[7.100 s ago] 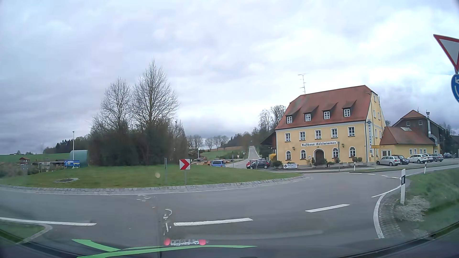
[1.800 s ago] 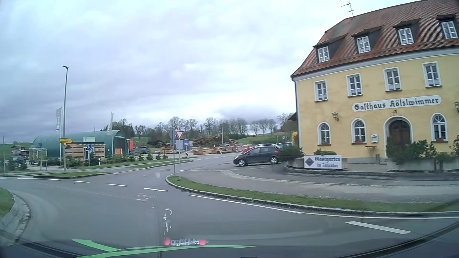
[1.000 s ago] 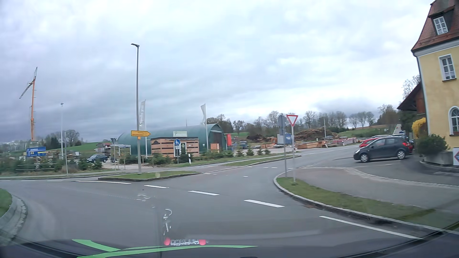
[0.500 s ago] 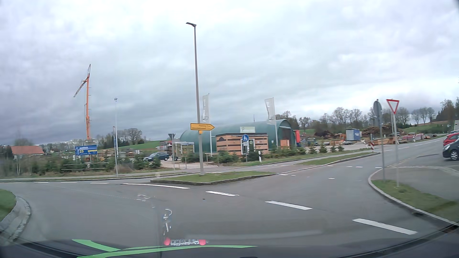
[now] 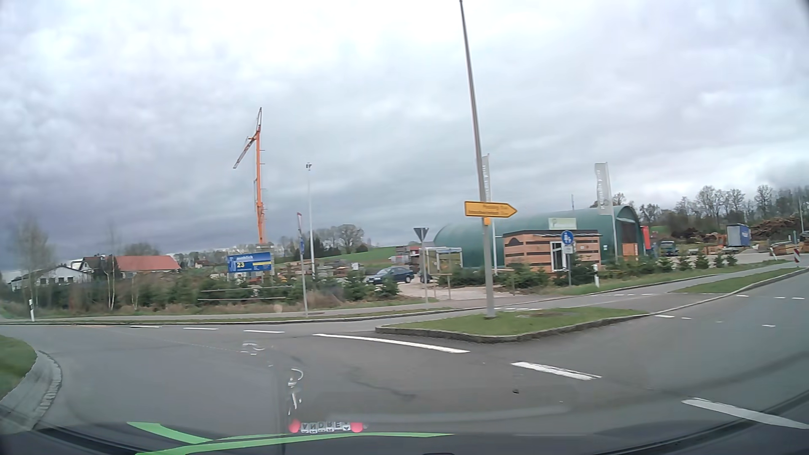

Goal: Follow the waypoints while adhering to traffic rules and regulations

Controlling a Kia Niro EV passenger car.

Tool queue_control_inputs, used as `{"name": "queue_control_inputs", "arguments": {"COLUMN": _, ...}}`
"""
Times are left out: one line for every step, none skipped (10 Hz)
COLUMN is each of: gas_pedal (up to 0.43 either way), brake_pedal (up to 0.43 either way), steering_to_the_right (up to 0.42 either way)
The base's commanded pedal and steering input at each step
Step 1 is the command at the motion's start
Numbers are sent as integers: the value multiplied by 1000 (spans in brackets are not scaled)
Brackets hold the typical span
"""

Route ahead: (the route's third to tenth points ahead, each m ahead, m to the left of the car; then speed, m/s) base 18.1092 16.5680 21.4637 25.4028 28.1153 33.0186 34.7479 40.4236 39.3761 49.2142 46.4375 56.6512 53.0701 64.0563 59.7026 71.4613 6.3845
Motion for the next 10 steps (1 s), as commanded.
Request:
{"name": "queue_control_inputs", "arguments": {"gas_pedal": 110, "brake_pedal": 0, "steering_to_the_right": -305}}
{"name": "queue_control_inputs", "arguments": {"gas_pedal": 110, "brake_pedal": 0, "steering_to_the_right": -301}}
{"name": "queue_control_inputs", "arguments": {"gas_pedal": 118, "brake_pedal": 0, "steering_to_the_right": -301}}
{"name": "queue_control_inputs", "arguments": {"gas_pedal": 130, "brake_pedal": 0, "steering_to_the_right": -301}}
{"name": "queue_control_inputs", "arguments": {"gas_pedal": 130, "brake_pedal": 0, "steering_to_the_right": -301}}
{"name": "queue_control_inputs", "arguments": {"gas_pedal": 130, "brake_pedal": 0, "steering_to_the_right": -301}}
{"name": "queue_control_inputs", "arguments": {"gas_pedal": 130, "brake_pedal": 0, "steering_to_the_right": -301}}
{"name": "queue_control_inputs", "arguments": {"gas_pedal": 130, "brake_pedal": 0, "steering_to_the_right": -301}}
{"name": "queue_control_inputs", "arguments": {"gas_pedal": 130, "brake_pedal": 0, "steering_to_the_right": -301}}
{"name": "queue_control_inputs", "arguments": {"gas_pedal": 130, "brake_pedal": 0, "steering_to_the_right": -302}}
